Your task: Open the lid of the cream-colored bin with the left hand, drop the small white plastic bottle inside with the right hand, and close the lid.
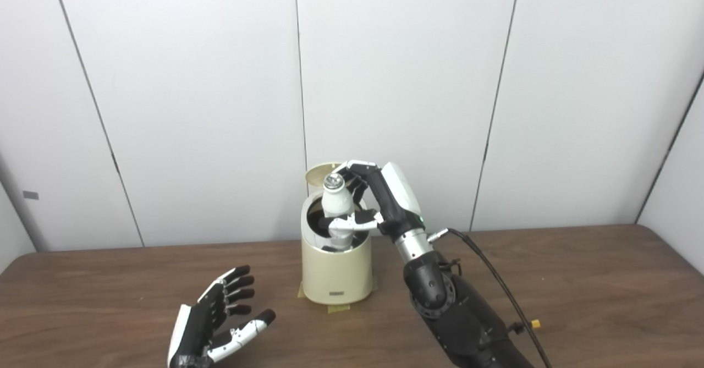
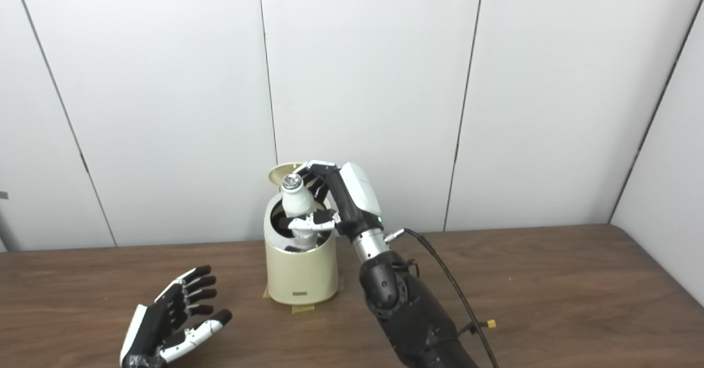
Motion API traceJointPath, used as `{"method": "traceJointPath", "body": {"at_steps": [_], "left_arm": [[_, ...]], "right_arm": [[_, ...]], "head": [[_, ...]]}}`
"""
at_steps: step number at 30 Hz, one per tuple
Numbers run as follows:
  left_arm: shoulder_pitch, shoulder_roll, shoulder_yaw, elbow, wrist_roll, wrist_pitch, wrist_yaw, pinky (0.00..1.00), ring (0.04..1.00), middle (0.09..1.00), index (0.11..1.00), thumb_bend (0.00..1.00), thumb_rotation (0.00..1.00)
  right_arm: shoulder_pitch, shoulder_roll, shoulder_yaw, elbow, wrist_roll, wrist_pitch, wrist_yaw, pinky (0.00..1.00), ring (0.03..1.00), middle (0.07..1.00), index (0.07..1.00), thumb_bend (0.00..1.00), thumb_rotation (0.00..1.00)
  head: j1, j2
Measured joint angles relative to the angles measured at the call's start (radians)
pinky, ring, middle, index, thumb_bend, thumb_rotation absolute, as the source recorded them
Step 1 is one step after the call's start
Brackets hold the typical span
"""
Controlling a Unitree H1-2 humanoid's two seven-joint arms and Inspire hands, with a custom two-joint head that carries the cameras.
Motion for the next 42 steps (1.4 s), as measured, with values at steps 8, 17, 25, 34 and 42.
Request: {"method": "traceJointPath", "body": {"at_steps": [8, 17, 25, 34, 42], "left_arm": [[0.000, 0.000, -0.001, 0.000, -0.001, -0.005, 0.000, 0.66, 0.755, 0.792, 0.833, 0.78, 0.18], [0.000, 0.000, -0.002, 0.000, 0.000, -0.011, 0.000, 0.67, 0.759, 0.795, 0.831, 0.78, 0.18], [0.000, 0.001, -0.003, 0.000, 0.004, -0.011, 0.000, 0.67, 0.761, 0.795, 0.833, 0.78, 0.20], [-0.001, 0.000, -0.003, 0.001, 0.003, -0.011, 0.000, 0.66, 0.757, 0.799, 0.833, 0.77, 0.18], [-0.003, -0.001, -0.003, 0.004, -0.002, -0.011, 0.000, 0.67, 0.760, 0.797, 0.834, 0.78, 0.18]], "right_arm": [[0.009, -0.023, 0.017, -0.063, -0.008, 0.070, 0.089, 0.38, 0.499, 0.652, 0.656, 0.87, 0.07], [0.040, -0.030, 0.019, -0.114, -0.017, 0.086, 0.129, 0.37, 0.497, 0.657, 0.666, 0.90, 0.09], [0.046, -0.031, 0.017, -0.148, -0.014, 0.074, 0.127, 0.34, 0.461, 0.621, 0.629, 0.91, 0.06], [0.116, -0.031, -0.014, -0.278, -0.010, -0.006, 0.068, 0.28, 0.395, 0.536, 0.591, 0.82, 0.04], [0.192, -0.050, -0.071, -0.348, 0.073, -0.030, 0.068, 0.26, 0.371, 0.534, 0.585, 0.82, 0.11]], "head": [[-0.002, 0.005], [-0.003, 0.006], [-0.005, 0.008], [0.003, 0.005], [0.008, 0.003]]}}
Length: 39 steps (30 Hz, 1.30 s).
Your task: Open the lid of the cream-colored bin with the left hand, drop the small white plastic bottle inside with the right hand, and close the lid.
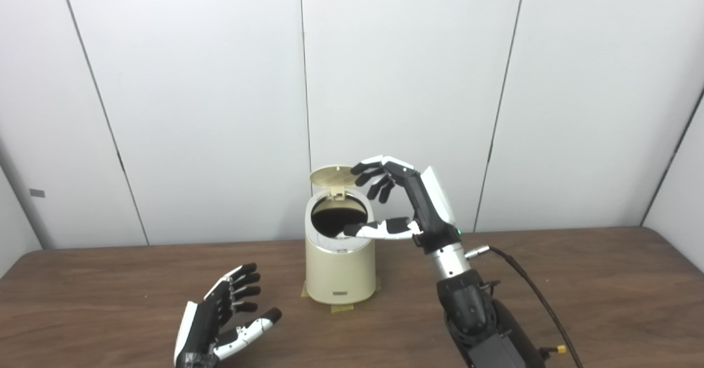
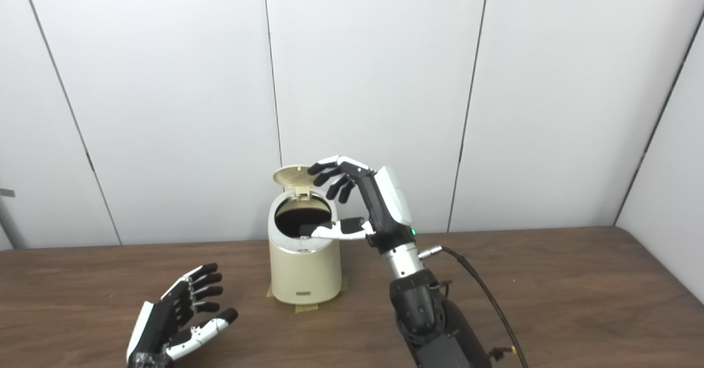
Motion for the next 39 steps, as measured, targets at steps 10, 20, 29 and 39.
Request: {"method": "traceJointPath", "body": {"at_steps": [10, 20, 29, 39], "left_arm": [[-0.003, -0.003, 0.000, 0.004, -0.006, -0.004, 0.000, 0.67, 0.758, 0.792, 0.831, 0.77, 0.18], [-0.004, -0.008, 0.000, 0.004, -0.009, -0.006, -0.001, 0.66, 0.753, 0.787, 0.834, 0.78, 0.18], [-0.004, -0.012, -0.003, 0.004, -0.008, -0.007, -0.001, 0.67, 0.748, 0.790, 0.833, 0.81, 0.22], [-0.120, 0.046, -0.016, -0.023, 0.027, 0.050, -0.030, 0.74, 0.840, 0.870, 0.888, 0.90, 0.25]], "right_arm": [[0.152, -0.040, -0.092, -0.059, 0.186, 0.079, 0.108, 0.51, 0.653, 0.786, 0.806, 0.86, 0.28], [0.248, -0.087, -0.101, -0.064, 0.317, 0.144, 0.285, 0.64, 0.744, 0.878, 0.869, 0.88, 0.28], [0.267, -0.074, -0.129, -0.055, 0.355, 0.130, 0.303, 0.64, 0.756, 0.864, 0.856, 0.90, 0.31], [0.279, -0.070, -0.129, -0.055, 0.352, 0.130, 0.310, 0.62, 0.754, 0.862, 0.854, 0.88, 0.28]], "head": [[0.014, 0.000], [0.057, 0.002], [0.066, 0.002], [0.092, -0.005]]}}
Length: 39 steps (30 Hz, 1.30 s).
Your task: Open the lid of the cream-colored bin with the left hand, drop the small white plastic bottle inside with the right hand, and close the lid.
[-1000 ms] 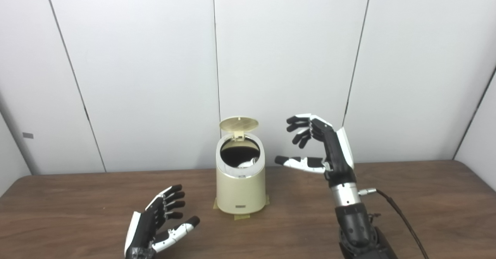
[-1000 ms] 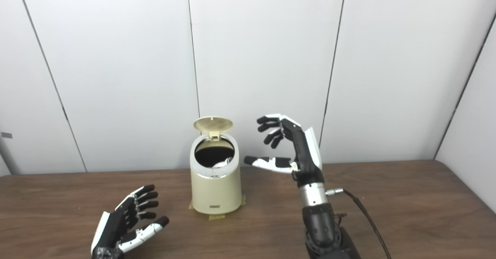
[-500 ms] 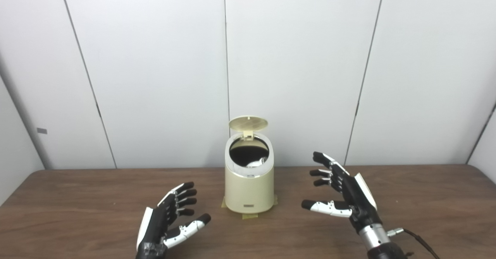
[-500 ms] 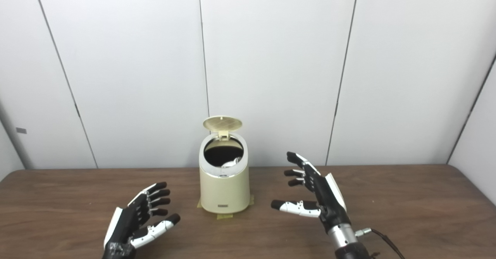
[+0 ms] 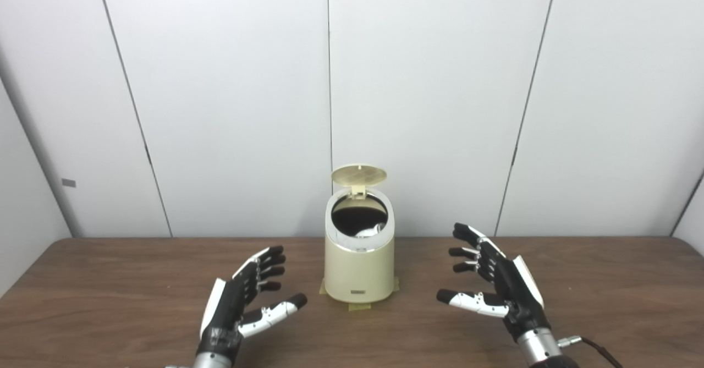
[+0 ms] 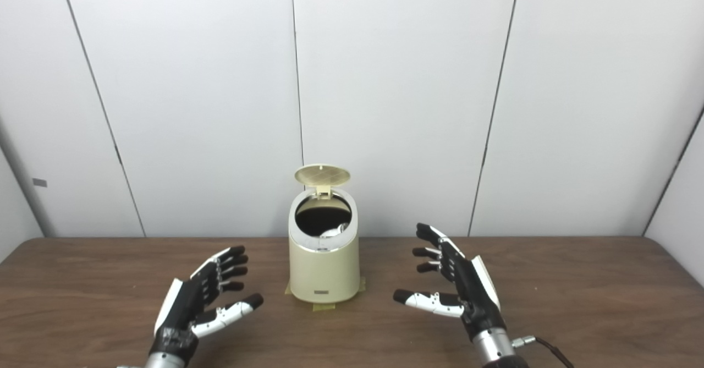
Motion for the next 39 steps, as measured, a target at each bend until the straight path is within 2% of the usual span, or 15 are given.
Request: {"method": "traceJointPath", "body": {"at_steps": [3, 5, 8, 11, 16, 20, 24, 28, 34, 39], "left_arm": [[-0.116, 0.030, -0.004, -0.008, 0.021, 0.049, -0.006, 0.75, 0.876, 0.901, 0.908, 0.91, 0.27], [-0.190, 0.046, -0.018, -0.010, 0.046, 0.076, -0.012, 0.79, 0.913, 0.914, 0.915, 0.92, 0.25], [-0.264, 0.051, -0.043, -0.012, 0.078, 0.108, -0.015, 0.85, 0.954, 0.930, 0.937, 0.97, 0.31], [-0.289, 0.051, -0.064, 0.000, 0.106, 0.116, -0.015, 0.91, 0.976, 0.942, 0.956, 0.99, 0.34], [-0.326, 0.063, -0.082, 0.074, 0.137, 0.121, -0.025, 0.91, 0.997, 0.979, 0.971, 1.00, 0.38], [-0.389, 0.087, -0.118, 0.087, 0.173, 0.127, -0.058, 0.96, 1.000, 0.999, 0.980, 1.00, 0.40], [-0.437, 0.122, -0.171, 0.090, 0.220, 0.131, -0.106, 0.98, 1.000, 0.958, 0.923, 1.00, 0.45], [-0.443, 0.138, -0.212, 0.092, 0.257, 0.136, -0.142, 0.98, 0.998, 0.915, 0.869, 1.00, 0.47], [-0.446, 0.146, -0.259, 0.105, 0.315, 0.133, -0.166, 1.00, 1.000, 0.952, 0.898, 1.00, 0.52], [-0.460, 0.166, -0.294, 0.112, 0.367, 0.133, -0.199, 1.00, 1.000, 0.952, 0.901, 1.00, 0.51]], "right_arm": [[0.001, 0.000, 0.000, 0.004, -0.001, -0.001, 0.001, 0.62, 0.748, 0.857, 0.850, 0.87, 0.28], [0.004, 0.000, 0.000, 0.004, -0.007, 0.000, 0.001, 0.63, 0.749, 0.857, 0.850, 0.87, 0.28], [0.012, 0.002, 0.000, -0.005, -0.015, 0.010, 0.001, 0.63, 0.752, 0.854, 0.847, 0.87, 0.28], [0.014, 0.007, 0.000, -0.012, -0.016, 0.025, 0.001, 0.64, 0.758, 0.858, 0.848, 0.86, 0.27], [0.017, 0.007, 0.001, -0.022, -0.017, 0.036, 0.003, 0.62, 0.756, 0.865, 0.855, 0.86, 0.26], [0.017, 0.015, 0.001, -0.033, -0.016, 0.056, 0.004, 0.61, 0.757, 0.867, 0.856, 0.85, 0.25], [0.017, 0.023, 0.003, -0.025, -0.018, 0.052, 0.006, 0.60, 0.750, 0.858, 0.848, 0.86, 0.27], [0.017, 0.021, 0.000, -0.023, -0.019, 0.051, 0.006, 0.60, 0.750, 0.854, 0.846, 0.85, 0.27], [0.017, 0.021, 0.000, -0.025, -0.029, 0.052, 0.005, 0.61, 0.750, 0.852, 0.848, 0.86, 0.27], [0.018, 0.021, -0.001, -0.041, -0.030, 0.052, 0.005, 0.61, 0.751, 0.850, 0.848, 0.85, 0.27]], "head": [[0.003, -0.003], [0.000, -0.006], [-0.003, -0.008], [-0.009, -0.009], [-0.012, -0.011], [-0.014, -0.011], [-0.018, -0.011], [-0.021, -0.012], [-0.025, -0.012], [-0.026, -0.011]]}}
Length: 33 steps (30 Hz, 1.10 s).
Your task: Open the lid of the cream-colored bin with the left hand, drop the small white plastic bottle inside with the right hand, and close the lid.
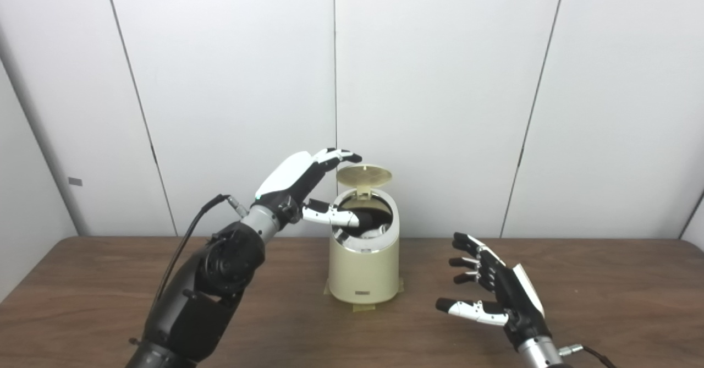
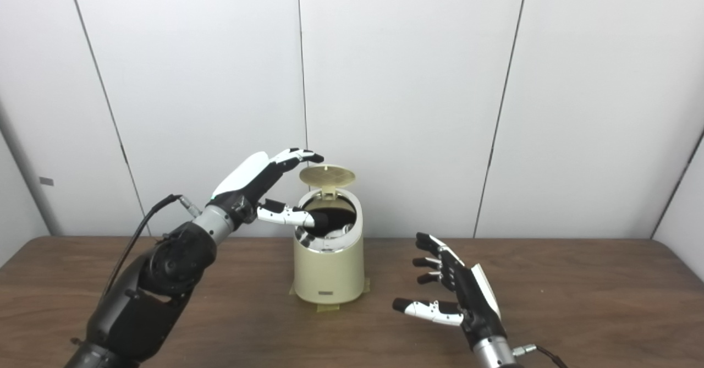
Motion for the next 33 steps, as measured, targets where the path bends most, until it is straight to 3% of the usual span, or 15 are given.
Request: {"method": "traceJointPath", "body": {"at_steps": [14, 26, 33], "left_arm": [[0.010, 0.021, -0.051, -0.006, 0.086, -0.019, -0.043, 1.00, 1.000, 0.921, 0.897, 1.00, 0.50], [0.060, 0.088, -0.092, -0.125, 0.251, -0.080, -0.049, 1.00, 1.000, 0.885, 0.876, 1.00, 0.47], [0.072, 0.104, -0.094, -0.153, 0.305, -0.113, -0.050, 1.00, 1.000, 0.877, 0.869, 1.00, 0.51]], "right_arm": [[0.007, 0.000, -0.001, -0.007, -0.004, 0.009, -0.001, 0.60, 0.747, 0.849, 0.849, 0.85, 0.26], [0.009, 0.000, -0.002, -0.015, -0.023, 0.011, -0.003, 0.60, 0.745, 0.851, 0.851, 0.85, 0.27], [0.012, 0.005, -0.002, -0.022, -0.022, 0.019, -0.003, 0.61, 0.751, 0.857, 0.852, 0.85, 0.26]], "head": [[-0.005, 0.009], [-0.008, 0.012], [-0.009, 0.020]]}}
